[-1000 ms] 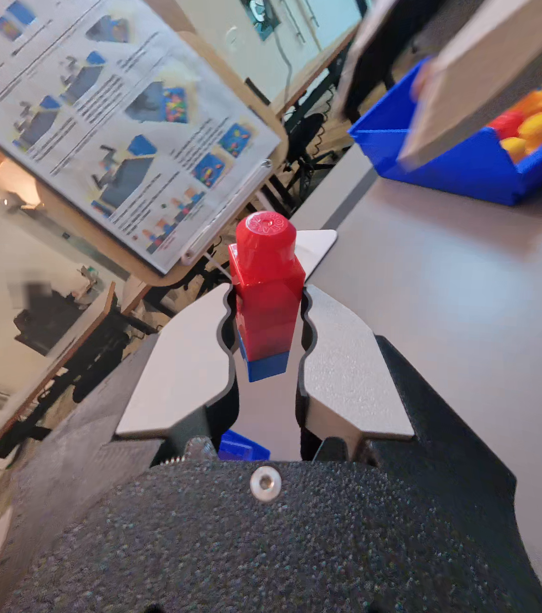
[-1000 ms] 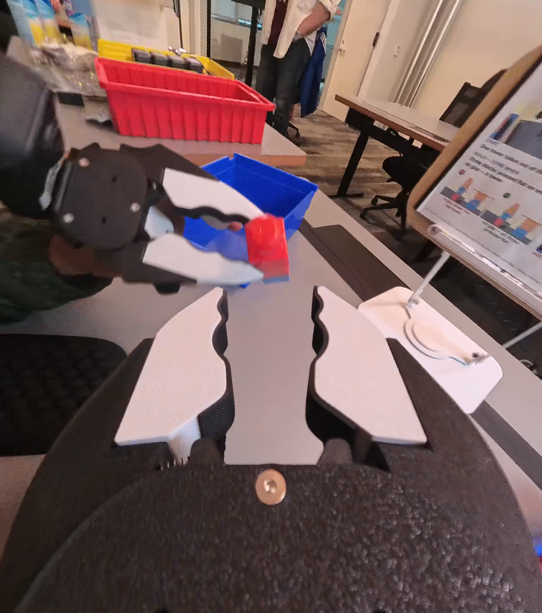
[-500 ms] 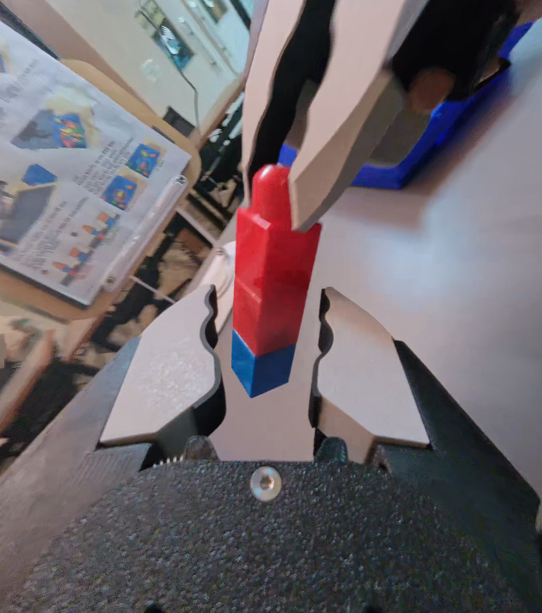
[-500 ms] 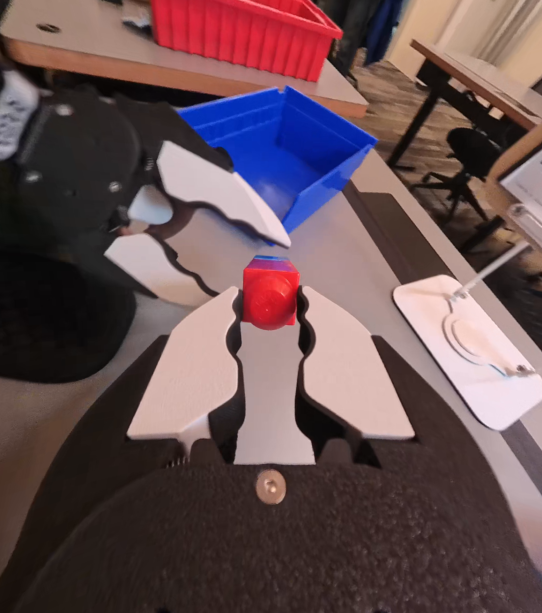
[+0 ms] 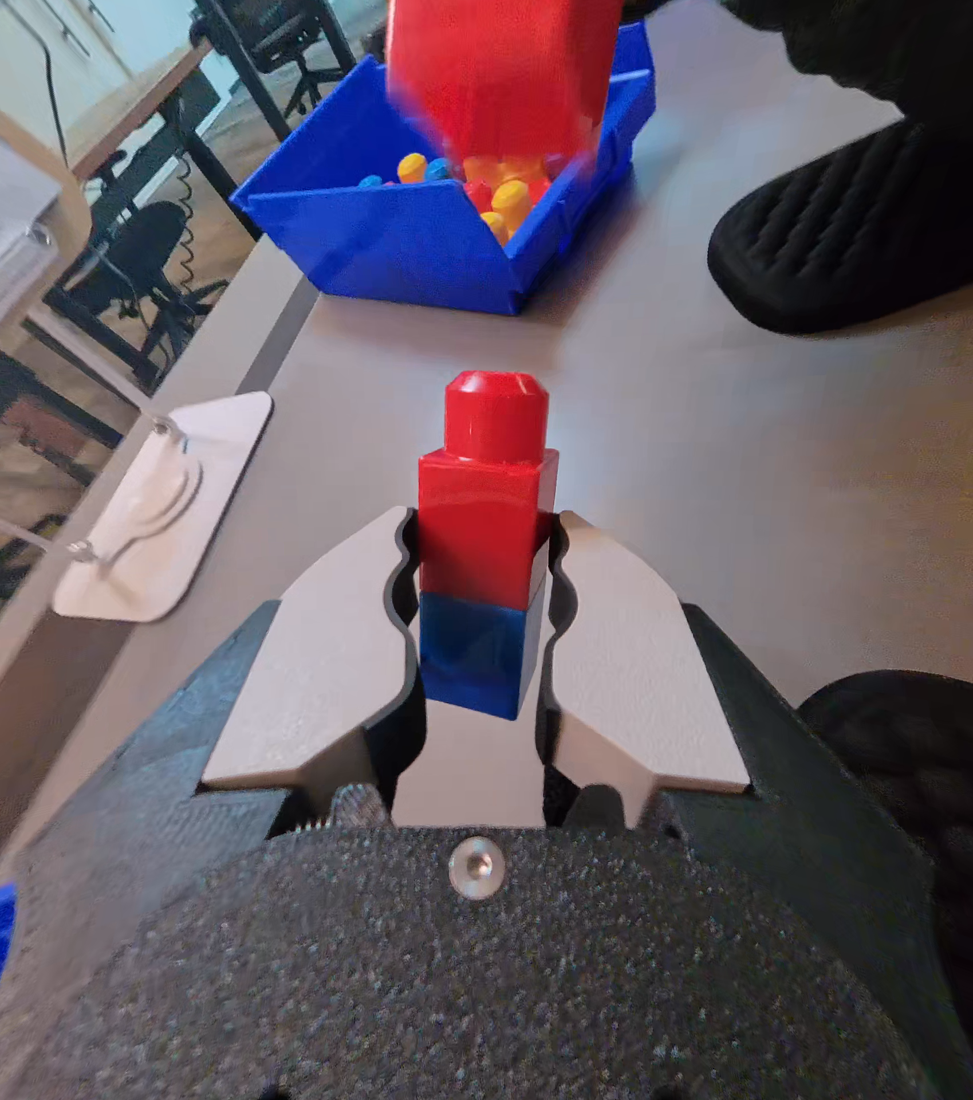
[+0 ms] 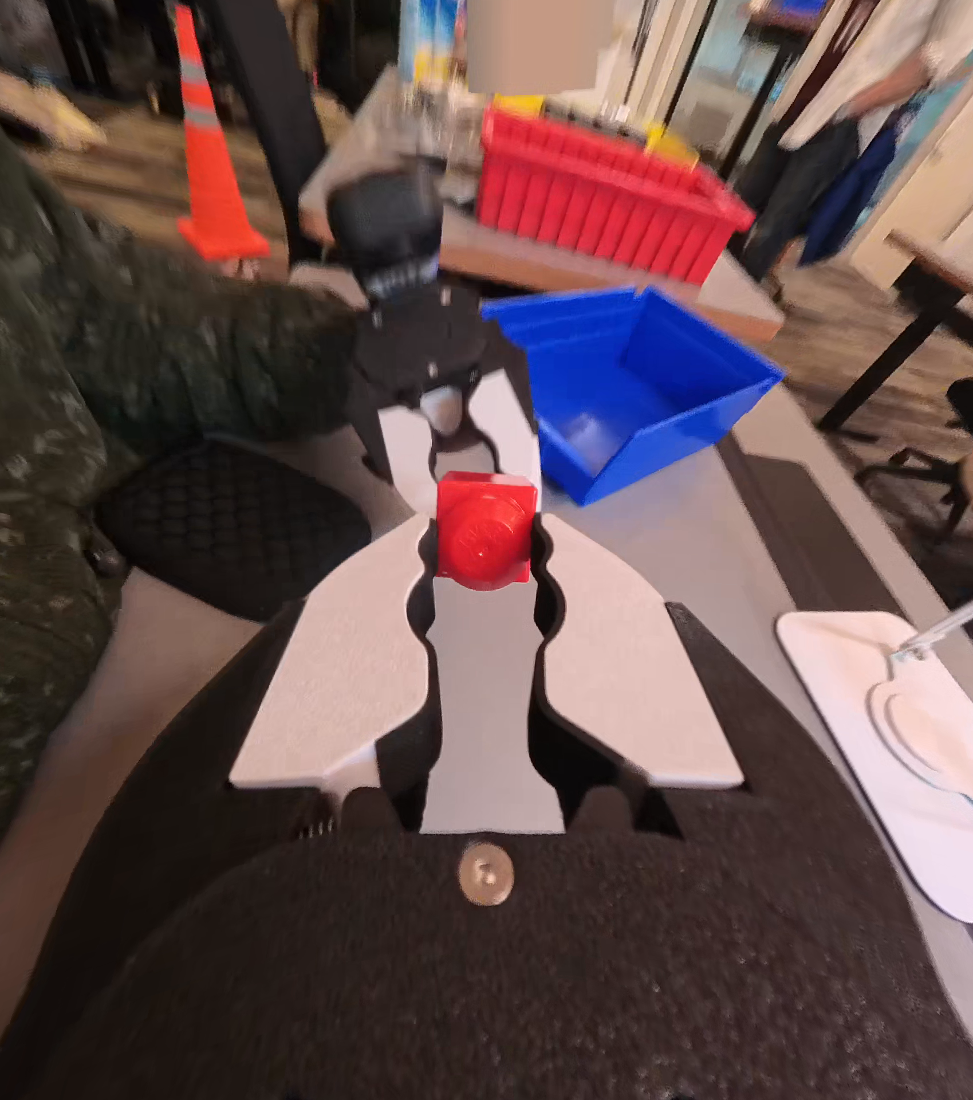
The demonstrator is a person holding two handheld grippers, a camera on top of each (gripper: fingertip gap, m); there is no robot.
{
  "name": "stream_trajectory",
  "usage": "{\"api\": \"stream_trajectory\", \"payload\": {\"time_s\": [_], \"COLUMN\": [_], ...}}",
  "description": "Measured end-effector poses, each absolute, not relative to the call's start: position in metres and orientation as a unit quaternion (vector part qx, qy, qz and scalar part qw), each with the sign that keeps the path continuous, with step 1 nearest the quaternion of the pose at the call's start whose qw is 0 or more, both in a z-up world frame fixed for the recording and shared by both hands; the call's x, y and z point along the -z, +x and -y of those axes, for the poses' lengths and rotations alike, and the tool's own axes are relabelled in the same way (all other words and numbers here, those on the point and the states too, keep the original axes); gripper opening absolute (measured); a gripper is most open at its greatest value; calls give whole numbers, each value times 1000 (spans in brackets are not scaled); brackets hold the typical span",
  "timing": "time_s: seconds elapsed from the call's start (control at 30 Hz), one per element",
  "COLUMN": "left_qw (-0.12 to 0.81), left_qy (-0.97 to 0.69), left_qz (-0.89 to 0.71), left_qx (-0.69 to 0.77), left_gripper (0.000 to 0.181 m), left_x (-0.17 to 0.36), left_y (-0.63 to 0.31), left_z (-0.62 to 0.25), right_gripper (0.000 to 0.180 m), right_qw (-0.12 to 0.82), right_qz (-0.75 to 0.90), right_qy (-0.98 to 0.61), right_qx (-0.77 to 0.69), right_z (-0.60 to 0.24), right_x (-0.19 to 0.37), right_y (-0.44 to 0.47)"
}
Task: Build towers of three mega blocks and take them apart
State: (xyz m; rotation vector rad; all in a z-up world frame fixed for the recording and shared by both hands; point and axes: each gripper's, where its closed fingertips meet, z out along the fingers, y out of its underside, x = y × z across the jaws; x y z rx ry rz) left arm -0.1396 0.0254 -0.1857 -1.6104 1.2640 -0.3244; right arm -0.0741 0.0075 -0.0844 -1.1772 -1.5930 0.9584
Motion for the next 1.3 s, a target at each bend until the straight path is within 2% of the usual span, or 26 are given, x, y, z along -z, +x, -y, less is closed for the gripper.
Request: {"api": "stream_trajectory", "payload": {"time_s": [0.17,0.3,0.4,0.57,0.67,0.8,1.03,1.2,1.3], "left_qw": [531,554,557,557,554,547,539,539,538], "left_qy": [-685,-678,-678,-677,-679,-681,-681,-677,-676], "left_qz": [-465,-448,-448,-449,-451,-453,-463,-461,-461], "left_qx": [182,178,171,172,169,176,177,195,201], "left_gripper": [42,42,42,42,42,42,42,42,42], "left_x": [179,171,173,174,178,182,190,190,190], "left_y": [-156,-156,-154,-150,-149,-146,-140,-135,-132], "left_z": [-32,-35,-35,-35,-35,-35,-33,-30,-28], "right_gripper": [30,31,31,31,31,32,31,32,41], "right_qw": [576,597,550,402,308,229,84,67,100], "right_qz": [530,429,374,334,337,353,302,298,314], "right_qy": [-538,-660,-745,-850,-886,-902,-949,-951,-944], "right_qx": [-311,-155,-43,72,81,96,30,-32,-30], "right_z": [-75,-167,-228,-286,-295,-302,-295,-285,-287], "right_x": [38,43,65,121,161,198,250,252,242], "right_y": [-9,64,126,207,226,231,228,213,209]}}
